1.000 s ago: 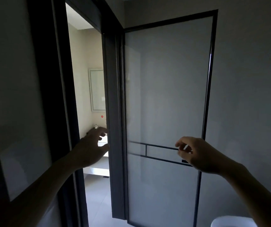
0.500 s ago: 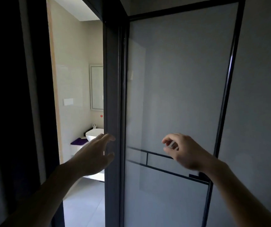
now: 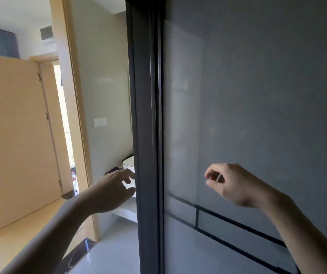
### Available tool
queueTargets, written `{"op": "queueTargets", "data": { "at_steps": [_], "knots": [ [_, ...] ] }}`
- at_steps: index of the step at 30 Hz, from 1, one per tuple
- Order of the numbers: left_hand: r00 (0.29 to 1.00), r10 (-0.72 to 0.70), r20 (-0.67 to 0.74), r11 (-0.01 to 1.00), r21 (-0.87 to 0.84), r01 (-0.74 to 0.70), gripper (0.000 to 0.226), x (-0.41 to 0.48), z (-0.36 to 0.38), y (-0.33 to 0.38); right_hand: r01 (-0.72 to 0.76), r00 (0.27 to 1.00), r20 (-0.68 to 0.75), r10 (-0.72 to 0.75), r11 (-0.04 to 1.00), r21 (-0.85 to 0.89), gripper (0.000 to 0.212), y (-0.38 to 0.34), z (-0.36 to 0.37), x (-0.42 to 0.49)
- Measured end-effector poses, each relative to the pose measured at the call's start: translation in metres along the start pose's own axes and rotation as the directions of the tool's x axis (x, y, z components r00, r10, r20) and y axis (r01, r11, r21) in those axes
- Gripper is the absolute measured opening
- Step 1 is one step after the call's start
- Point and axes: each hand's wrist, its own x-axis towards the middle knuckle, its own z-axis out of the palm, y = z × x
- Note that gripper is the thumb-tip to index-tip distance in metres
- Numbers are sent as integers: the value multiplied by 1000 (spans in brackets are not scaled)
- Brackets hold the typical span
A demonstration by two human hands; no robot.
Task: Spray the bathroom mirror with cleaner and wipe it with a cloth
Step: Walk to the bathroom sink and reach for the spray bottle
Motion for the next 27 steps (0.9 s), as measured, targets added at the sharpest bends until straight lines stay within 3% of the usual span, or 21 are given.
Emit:
{"op": "queueTargets", "data": {
  "at_steps": [10,16,22,27],
  "knots": [
    [991,-129,46,989,72,126,37,93,33,-58,90,982,164,-97,995,50,11,13,68,126],
    [960,-244,140,967,112,229,44,145,25,-133,134,979,149,-139,990,43,10,-14,87,223],
    [941,-335,47,941,66,332,44,188,-11,-213,244,960,114,-257,963,117,12,-67,131,325],
    [912,-405,67,913,82,399,42,192,-18,-277,339,921,146,-361,928,152,14,-108,198,389]
  ]
}}
